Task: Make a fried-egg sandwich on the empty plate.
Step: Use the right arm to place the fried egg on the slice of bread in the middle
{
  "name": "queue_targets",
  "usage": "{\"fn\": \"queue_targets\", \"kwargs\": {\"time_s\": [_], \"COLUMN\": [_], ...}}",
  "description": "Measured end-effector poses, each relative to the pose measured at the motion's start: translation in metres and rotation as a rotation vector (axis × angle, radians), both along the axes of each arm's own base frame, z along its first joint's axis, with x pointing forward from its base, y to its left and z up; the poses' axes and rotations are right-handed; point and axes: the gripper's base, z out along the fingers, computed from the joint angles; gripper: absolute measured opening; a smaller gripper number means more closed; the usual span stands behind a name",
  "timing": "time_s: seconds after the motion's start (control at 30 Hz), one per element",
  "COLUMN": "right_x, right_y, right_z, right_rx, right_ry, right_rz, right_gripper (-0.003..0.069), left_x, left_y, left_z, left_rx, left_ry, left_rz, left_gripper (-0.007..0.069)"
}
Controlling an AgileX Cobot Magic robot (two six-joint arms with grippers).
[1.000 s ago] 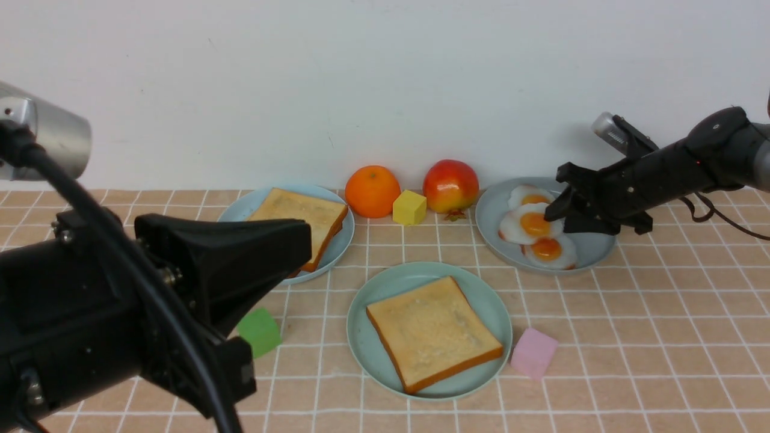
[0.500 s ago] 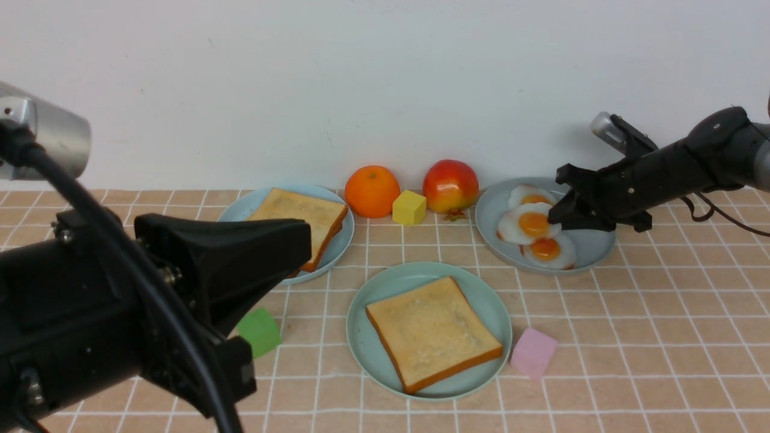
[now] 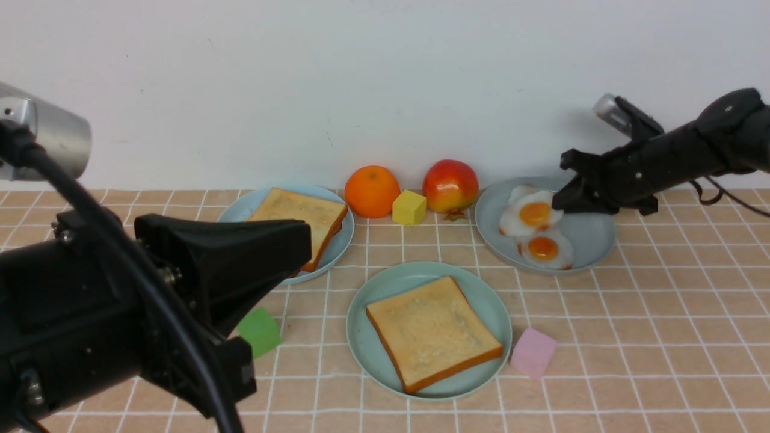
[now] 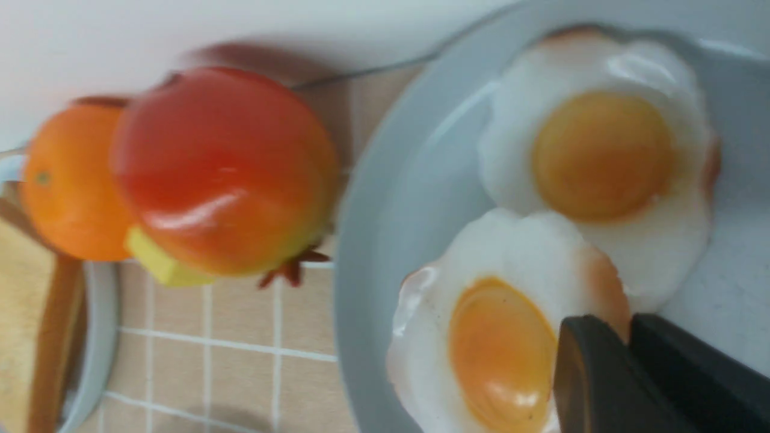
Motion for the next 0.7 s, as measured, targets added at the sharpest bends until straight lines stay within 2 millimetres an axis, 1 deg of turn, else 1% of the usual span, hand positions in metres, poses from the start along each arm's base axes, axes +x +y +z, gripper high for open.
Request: {"fn": "queue_targets", "kwargs": {"time_s": [0.13, 0.27, 0.37, 0.43, 0.47, 0.5, 0.57, 0.6, 0.63, 0.67, 0.7], "right_x": [-0.007, -0.024, -0.047, -0.06, -0.07, -0.089, -0.11, -0.11, -0.119, -0.133, -0.136], "right_y": [0.001, 0.005, 0.015, 0.024, 0.03, 0.045, 0.06, 0.062, 0.071, 0.087, 0.094], "right_z": [0.025, 0.053, 0.069, 0.074, 0.078, 0.084, 0.079, 0.081, 0.077, 0.064, 0.059], "right_rx": [0.002, 0.014, 0.022, 0.024, 0.024, 0.029, 0.033, 0.033, 0.03, 0.028, 0.025], "right_ry": [-0.031, -0.024, 0.001, 0.01, 0.013, 0.01, 0.027, 0.018, 0.025, 0.049, 0.053], "right_rz": [0.035, 0.127, 0.209, 0.242, 0.265, 0.302, 0.327, 0.329, 0.339, 0.352, 0.357], "right_gripper": [0.0073, 0.0073, 0.0073, 0.0073, 0.0073, 0.0071, 0.0071, 0.0071, 0.0071, 0.0071, 0.0071], "left_x": [0.0, 0.0, 0.001, 0.001, 0.002, 0.002, 0.002, 0.002, 0.003, 0.003, 0.003], "left_y": [0.0, 0.001, 0.003, 0.003, 0.004, 0.005, 0.005, 0.006, 0.006, 0.007, 0.007], "left_z": [-0.002, -0.005, -0.007, -0.008, -0.009, -0.01, -0.012, -0.012, -0.012, -0.013, -0.013], "left_rx": [0.016, 0.069, 0.123, 0.146, 0.162, 0.187, 0.212, 0.216, 0.226, 0.244, 0.246], "left_ry": [0.009, 0.003, -0.011, -0.018, -0.023, -0.027, -0.03, -0.032, -0.032, -0.034, -0.034], "left_rz": [0.002, 0.008, 0.014, 0.017, 0.019, 0.024, 0.028, 0.029, 0.031, 0.035, 0.035], "left_gripper": [-0.0003, -0.0002, 0.0, 0.0001, 0.0002, 0.0004, 0.0004, 0.0005, 0.0005, 0.0004, 0.0006]}}
